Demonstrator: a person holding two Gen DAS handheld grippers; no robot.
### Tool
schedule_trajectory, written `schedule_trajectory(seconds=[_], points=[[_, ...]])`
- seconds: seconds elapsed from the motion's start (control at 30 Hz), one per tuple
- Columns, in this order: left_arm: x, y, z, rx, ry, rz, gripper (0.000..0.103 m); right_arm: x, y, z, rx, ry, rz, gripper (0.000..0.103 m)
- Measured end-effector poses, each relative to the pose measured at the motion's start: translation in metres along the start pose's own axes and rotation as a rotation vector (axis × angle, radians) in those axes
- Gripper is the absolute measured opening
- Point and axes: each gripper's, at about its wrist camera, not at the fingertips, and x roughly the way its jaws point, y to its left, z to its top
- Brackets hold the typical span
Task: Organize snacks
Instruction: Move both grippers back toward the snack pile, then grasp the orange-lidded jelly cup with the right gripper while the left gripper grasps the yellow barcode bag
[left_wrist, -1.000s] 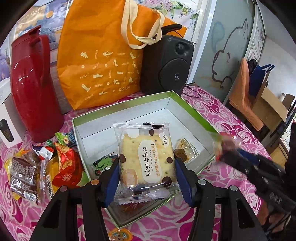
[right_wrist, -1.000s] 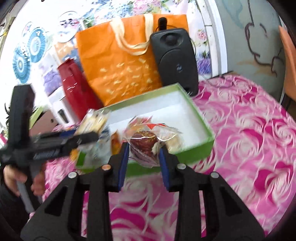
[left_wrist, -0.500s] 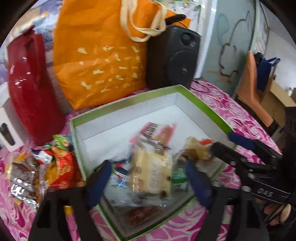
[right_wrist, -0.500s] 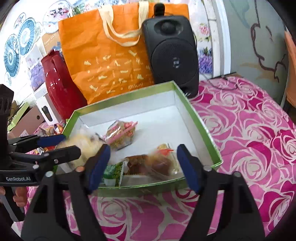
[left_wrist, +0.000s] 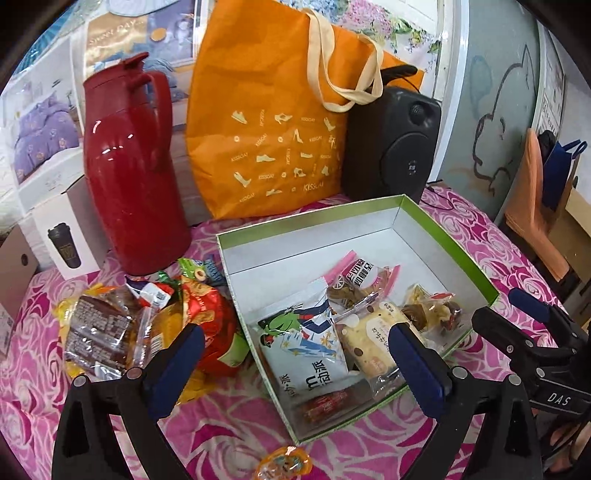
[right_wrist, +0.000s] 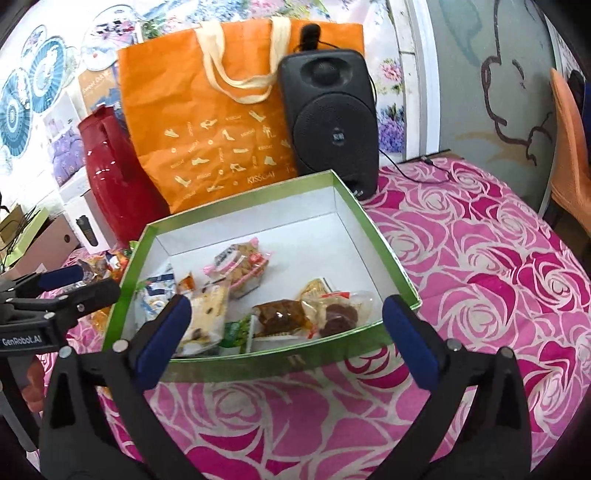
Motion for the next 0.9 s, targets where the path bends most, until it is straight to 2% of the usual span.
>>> schedule_trajectory(seconds=[0.17, 0.27, 0.37, 0.47, 0.53, 0.7, 0.73, 0.8, 0.9], points=[[-0.032, 0.014, -0.005, -0.008, -0.047, -0.017, 0.101, -0.019, 0.024, 0.000, -0.029, -0.032, 0.008, 0.103], [-0.054, 0.035, -0.011, -0.036, -0.086, 0.002, 0.101, -0.029, 0.038, -0.004, -0.024, -0.046, 0.055, 0.103], [-0.066, 0.060, -0.019, -0.079, -0.087, 0.038, 0.101, -0.031, 0.055, -0.012, -0.022, -0.024, 0.111, 0.103], [-0.073, 0.082, -0.031, -0.120, -0.082, 0.055, 0.101, -0.027, 0.072, -0.024, -0.026, 0.020, 0.177, 0.103], [-0.078, 0.096, -0.043, -0.143, -0.083, 0.069, 0.101, -0.019, 0.086, -0.037, -0.032, 0.080, 0.221, 0.103], [-0.084, 0.125, -0.081, -0.187, -0.065, 0.106, 0.101, 0.011, 0.116, -0.075, -0.077, 0.220, 0.215, 0.102], [-0.084, 0.128, -0.088, -0.189, -0.055, 0.108, 0.101, 0.019, 0.121, -0.081, -0.078, 0.250, 0.225, 0.100], [-0.083, 0.134, -0.102, -0.186, -0.030, 0.108, 0.101, 0.029, 0.128, -0.088, -0.082, 0.286, 0.233, 0.085], [-0.083, 0.138, -0.111, -0.182, -0.015, 0.103, 0.101, 0.042, 0.140, -0.090, -0.098, 0.310, 0.236, 0.082]])
